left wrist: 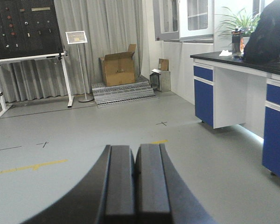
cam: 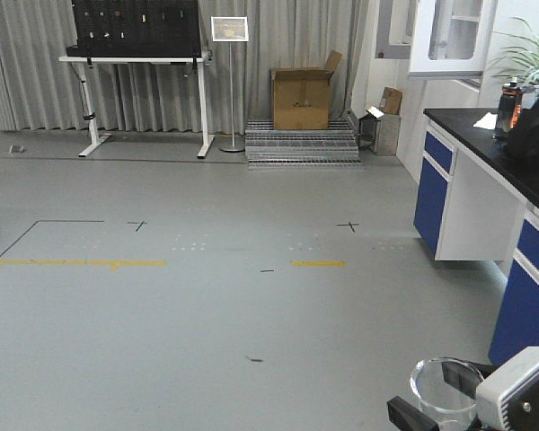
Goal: Pick beaker and place in left cabinet
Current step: 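Drive to the grey cabinet shelf with the blue tray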
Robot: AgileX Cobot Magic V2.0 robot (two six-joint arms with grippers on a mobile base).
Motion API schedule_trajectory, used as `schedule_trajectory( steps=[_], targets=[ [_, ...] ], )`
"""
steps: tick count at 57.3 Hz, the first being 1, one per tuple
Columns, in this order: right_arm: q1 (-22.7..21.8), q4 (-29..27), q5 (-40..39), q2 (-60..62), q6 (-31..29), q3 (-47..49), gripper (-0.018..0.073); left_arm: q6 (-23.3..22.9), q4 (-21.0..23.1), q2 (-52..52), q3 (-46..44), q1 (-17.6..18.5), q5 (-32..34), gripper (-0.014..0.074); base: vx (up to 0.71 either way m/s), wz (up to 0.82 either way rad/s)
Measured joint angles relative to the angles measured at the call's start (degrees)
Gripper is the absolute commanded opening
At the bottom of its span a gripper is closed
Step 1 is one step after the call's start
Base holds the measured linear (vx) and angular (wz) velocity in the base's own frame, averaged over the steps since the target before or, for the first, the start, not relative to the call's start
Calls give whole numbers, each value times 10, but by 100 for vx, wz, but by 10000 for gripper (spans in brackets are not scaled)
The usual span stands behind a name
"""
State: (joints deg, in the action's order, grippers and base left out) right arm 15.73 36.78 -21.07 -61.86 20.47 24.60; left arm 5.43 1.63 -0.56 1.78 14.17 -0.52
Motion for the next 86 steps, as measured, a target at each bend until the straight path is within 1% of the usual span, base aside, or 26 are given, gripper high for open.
schedule_trajectory(
  steps=[40, 86],
  targets=[
    [0, 0, 0, 0, 0, 0, -6, 0, 0, 0, 0, 0, 0, 1, 66, -6],
    [0, 0, 1, 0, 0, 0, -6, 0, 0, 0, 0, 0, 0, 1, 74, -1]
  ],
)
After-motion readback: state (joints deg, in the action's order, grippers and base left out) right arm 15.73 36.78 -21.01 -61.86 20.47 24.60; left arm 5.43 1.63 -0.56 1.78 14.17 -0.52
